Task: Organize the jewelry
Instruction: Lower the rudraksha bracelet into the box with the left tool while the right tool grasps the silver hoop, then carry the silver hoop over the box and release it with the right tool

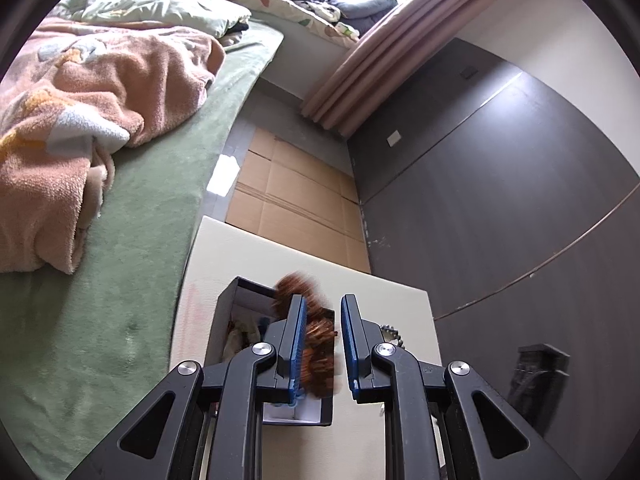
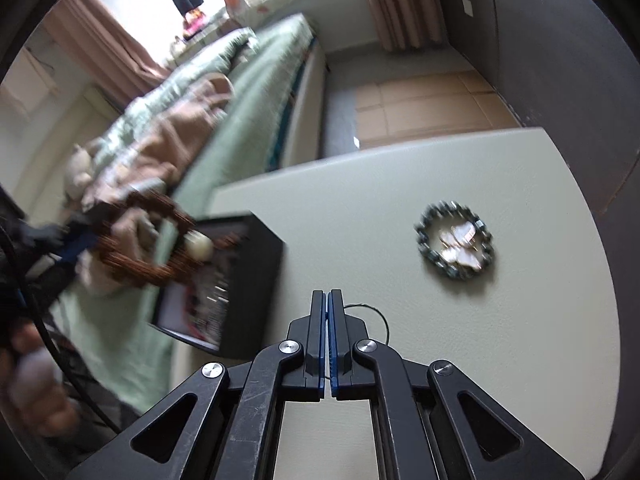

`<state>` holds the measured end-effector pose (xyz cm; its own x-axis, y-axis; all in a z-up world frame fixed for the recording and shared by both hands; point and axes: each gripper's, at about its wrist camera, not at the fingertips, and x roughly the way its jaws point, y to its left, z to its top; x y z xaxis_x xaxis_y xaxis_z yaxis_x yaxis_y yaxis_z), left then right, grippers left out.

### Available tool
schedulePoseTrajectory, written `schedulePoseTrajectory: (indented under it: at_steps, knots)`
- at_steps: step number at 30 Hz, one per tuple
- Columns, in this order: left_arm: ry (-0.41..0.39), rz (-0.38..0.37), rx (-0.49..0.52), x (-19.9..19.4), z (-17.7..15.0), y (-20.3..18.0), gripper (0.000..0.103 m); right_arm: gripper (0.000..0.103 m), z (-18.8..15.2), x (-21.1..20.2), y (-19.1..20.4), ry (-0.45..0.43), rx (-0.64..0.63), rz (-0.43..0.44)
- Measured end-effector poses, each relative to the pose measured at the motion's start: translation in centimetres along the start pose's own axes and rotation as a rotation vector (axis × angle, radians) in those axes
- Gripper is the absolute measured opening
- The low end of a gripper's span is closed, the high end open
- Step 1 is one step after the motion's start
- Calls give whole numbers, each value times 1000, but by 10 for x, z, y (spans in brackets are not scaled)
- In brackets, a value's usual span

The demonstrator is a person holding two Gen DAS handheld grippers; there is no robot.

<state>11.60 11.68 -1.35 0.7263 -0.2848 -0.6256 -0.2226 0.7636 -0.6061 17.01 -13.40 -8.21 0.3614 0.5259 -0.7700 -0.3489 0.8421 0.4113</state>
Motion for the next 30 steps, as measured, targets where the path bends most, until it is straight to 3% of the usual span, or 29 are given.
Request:
schedulePoseTrajectory:
  at_steps: [8, 10, 12, 13, 19, 30]
  knots:
    - [64, 36, -64, 11, 2, 16, 22, 3, 11, -22, 24, -115, 10, 116]
    - [58, 44, -62, 8, 2, 16, 45, 3, 13, -26, 32, -141, 12, 152]
    - [31, 52, -69, 2, 2, 17, 60, 3, 13, -28, 36, -161, 15, 175]
    - [15, 59, -70, -2, 3, 17, 62, 3, 15, -28, 40, -172, 16, 194]
    - [-11, 80, -87, -11, 7, 24, 63, 3, 21, -18, 65, -175, 9, 258]
    - [-18, 78, -117, -13, 12, 32, 63, 3, 24, 31, 87, -91, -4, 219]
